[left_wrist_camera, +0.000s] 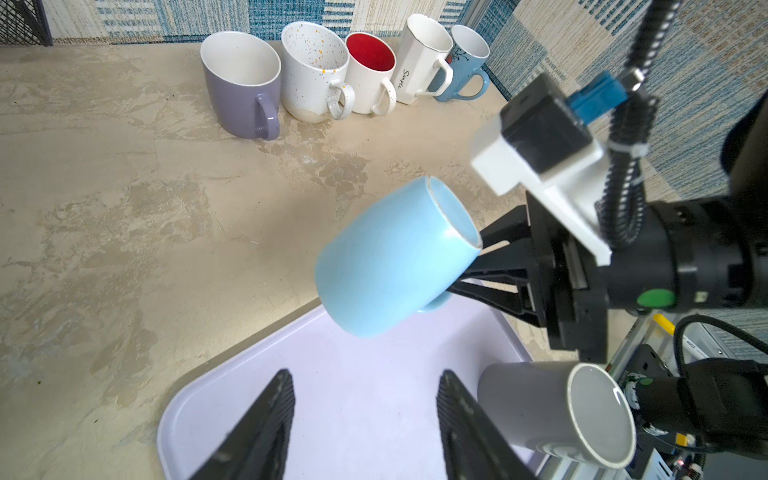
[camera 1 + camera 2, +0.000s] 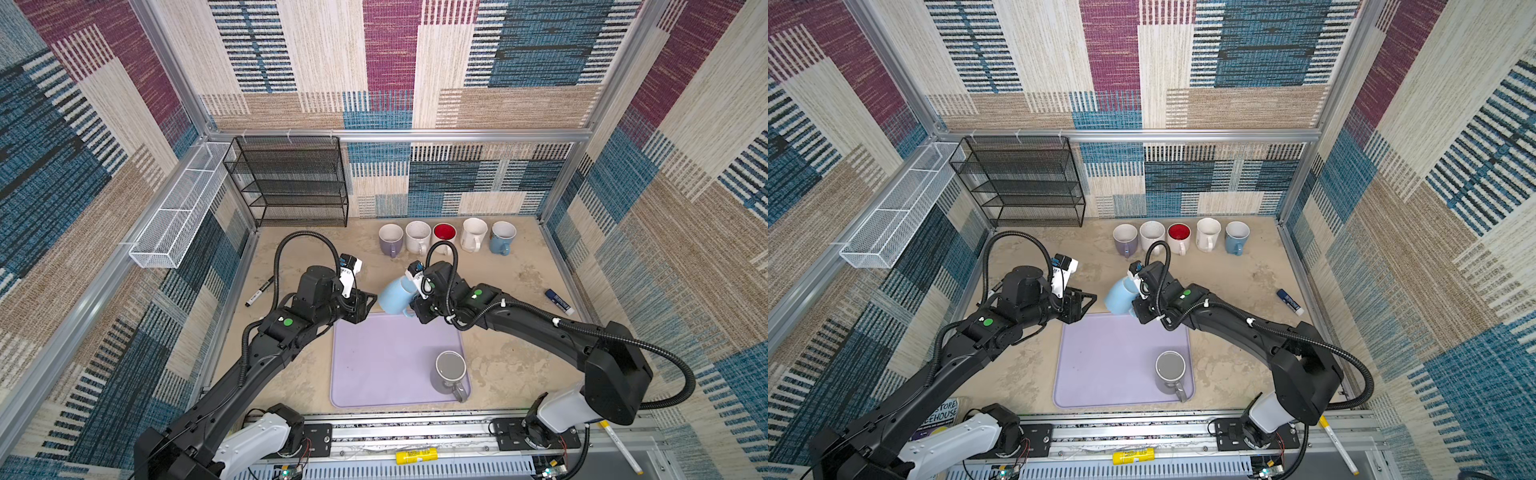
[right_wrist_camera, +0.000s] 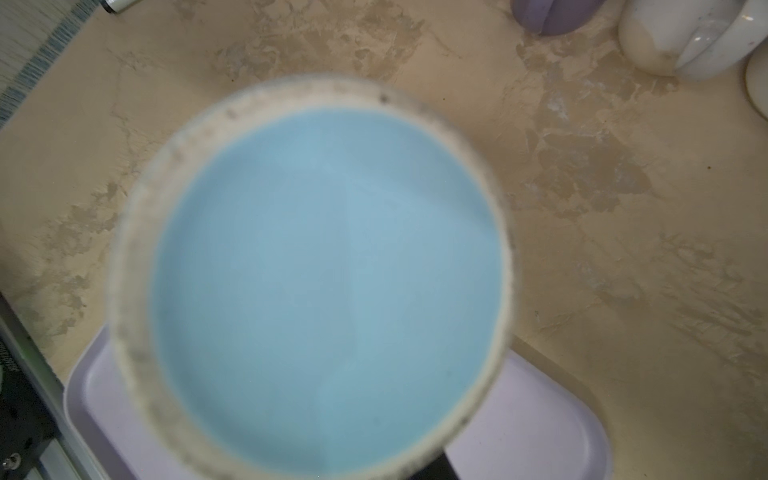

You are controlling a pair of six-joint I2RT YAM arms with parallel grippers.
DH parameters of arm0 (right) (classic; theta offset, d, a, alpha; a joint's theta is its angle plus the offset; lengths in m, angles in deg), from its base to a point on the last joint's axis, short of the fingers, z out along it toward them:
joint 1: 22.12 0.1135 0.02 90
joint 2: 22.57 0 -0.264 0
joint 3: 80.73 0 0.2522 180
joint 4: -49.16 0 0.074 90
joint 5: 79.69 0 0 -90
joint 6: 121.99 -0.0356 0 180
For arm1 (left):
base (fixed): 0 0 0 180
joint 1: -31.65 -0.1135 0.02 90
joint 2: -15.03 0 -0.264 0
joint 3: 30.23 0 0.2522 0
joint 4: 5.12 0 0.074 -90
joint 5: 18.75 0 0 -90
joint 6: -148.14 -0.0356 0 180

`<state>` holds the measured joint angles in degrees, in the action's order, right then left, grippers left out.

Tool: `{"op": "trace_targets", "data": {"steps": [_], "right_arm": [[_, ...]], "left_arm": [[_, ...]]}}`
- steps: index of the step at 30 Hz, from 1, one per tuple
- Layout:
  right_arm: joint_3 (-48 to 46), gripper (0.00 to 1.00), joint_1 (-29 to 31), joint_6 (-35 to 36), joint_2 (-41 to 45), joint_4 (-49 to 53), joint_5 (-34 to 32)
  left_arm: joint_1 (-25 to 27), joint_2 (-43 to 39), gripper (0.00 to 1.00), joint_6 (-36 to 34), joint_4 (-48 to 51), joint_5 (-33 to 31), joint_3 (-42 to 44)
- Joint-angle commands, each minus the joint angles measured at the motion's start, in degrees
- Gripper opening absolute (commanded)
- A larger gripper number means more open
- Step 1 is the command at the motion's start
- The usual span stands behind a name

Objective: Turn the mug right side up
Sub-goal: 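Lift the light blue mug off the tray with the right gripper, then carry the light blue mug toward the left gripper, opening toward it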

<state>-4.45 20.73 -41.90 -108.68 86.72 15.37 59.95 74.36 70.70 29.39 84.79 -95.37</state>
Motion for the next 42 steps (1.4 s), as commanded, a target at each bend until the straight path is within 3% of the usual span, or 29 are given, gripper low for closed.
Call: {"op": "trace_targets", "data": {"steps": [1,8,25,34,42], "right_arm": [[0.14,0.0,-0.8,-2.59,1.08,-7.81,6.84],[0.73,0.0,-2.98,-6.73,1.55,-14.18,14.75],[3.0,0.0,-8.13,-12.94,0.34,-30.48,26.14],[2.43,0.0,-8.31,-16.18,0.01,-38.41,32.48],[2.06,0.0,-8.22,-17.73,0.69,-41.29,35.61]], "left_arm": [[0.0,-0.27,0.56,0.68,-1.94,0.6,0.22],[-0.03,-0.36,0.56,0.82,-2.13,0.7,0.44],[-0.17,-3.89,0.56,4.92,-5.02,2.5,2.06],[-2.39,-5.7,0.49,9.31,-12.58,9.51,5.1],[-4.28,-7.57,0.46,13.2,-25.74,13.9,10.74]]}}
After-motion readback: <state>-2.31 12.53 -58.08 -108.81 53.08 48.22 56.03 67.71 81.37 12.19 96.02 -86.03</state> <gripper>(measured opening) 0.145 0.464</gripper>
